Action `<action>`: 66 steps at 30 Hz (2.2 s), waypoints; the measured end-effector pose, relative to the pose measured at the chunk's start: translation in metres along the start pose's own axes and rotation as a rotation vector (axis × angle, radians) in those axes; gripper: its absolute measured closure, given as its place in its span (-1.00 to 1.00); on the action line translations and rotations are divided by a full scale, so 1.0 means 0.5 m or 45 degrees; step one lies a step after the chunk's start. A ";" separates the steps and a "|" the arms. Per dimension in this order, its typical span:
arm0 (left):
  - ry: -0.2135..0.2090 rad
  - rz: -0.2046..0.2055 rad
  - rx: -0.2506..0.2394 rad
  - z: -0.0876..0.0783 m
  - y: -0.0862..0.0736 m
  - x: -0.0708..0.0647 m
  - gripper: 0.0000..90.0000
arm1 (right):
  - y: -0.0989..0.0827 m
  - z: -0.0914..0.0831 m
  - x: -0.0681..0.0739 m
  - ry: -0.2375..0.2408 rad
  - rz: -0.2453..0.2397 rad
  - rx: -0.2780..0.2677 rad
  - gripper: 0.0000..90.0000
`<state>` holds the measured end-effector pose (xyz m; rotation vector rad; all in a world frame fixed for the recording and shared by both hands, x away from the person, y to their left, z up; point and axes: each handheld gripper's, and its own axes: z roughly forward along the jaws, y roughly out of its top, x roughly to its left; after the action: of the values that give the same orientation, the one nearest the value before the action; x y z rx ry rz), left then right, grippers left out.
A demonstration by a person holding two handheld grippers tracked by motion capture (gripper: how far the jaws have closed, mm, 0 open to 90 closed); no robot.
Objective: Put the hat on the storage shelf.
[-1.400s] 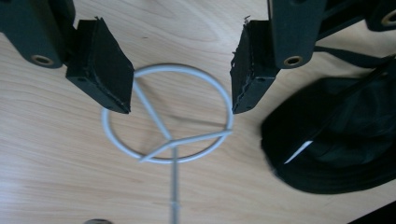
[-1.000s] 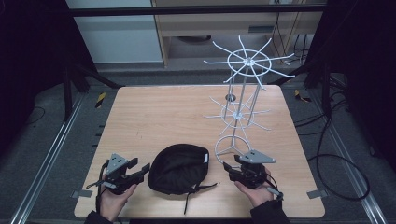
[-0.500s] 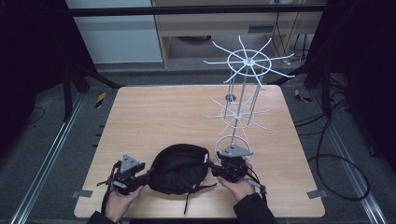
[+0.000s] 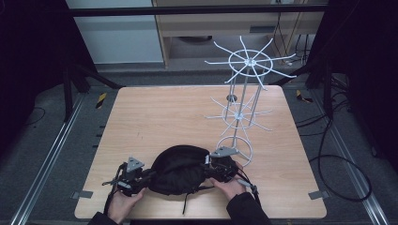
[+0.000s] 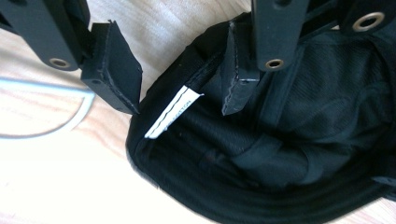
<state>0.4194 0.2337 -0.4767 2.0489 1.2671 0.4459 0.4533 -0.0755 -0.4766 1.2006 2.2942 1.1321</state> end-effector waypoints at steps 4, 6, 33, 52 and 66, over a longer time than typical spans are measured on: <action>0.006 -0.015 0.013 0.002 0.000 0.002 0.68 | -0.007 0.010 0.001 0.014 0.026 0.043 0.23; 0.012 -0.024 0.020 0.004 0.000 0.004 0.70 | -0.008 0.011 0.001 0.019 0.025 0.051 0.33; 0.032 -0.097 -0.067 0.044 0.026 0.005 0.81 | 0.026 -0.062 0.099 0.216 -0.289 -0.223 0.79; -0.102 -0.164 -0.125 -0.008 0.033 0.035 0.67 | 0.001 -0.068 0.076 0.090 -0.238 -0.215 0.80; -0.183 -0.050 -0.262 -0.059 0.073 -0.040 0.58 | 0.004 -0.074 0.084 0.087 -0.256 -0.233 0.80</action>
<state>0.4160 0.2162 -0.4288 1.8461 1.1253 0.3867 0.4076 -0.0601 -0.4481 0.8562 2.2439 1.2911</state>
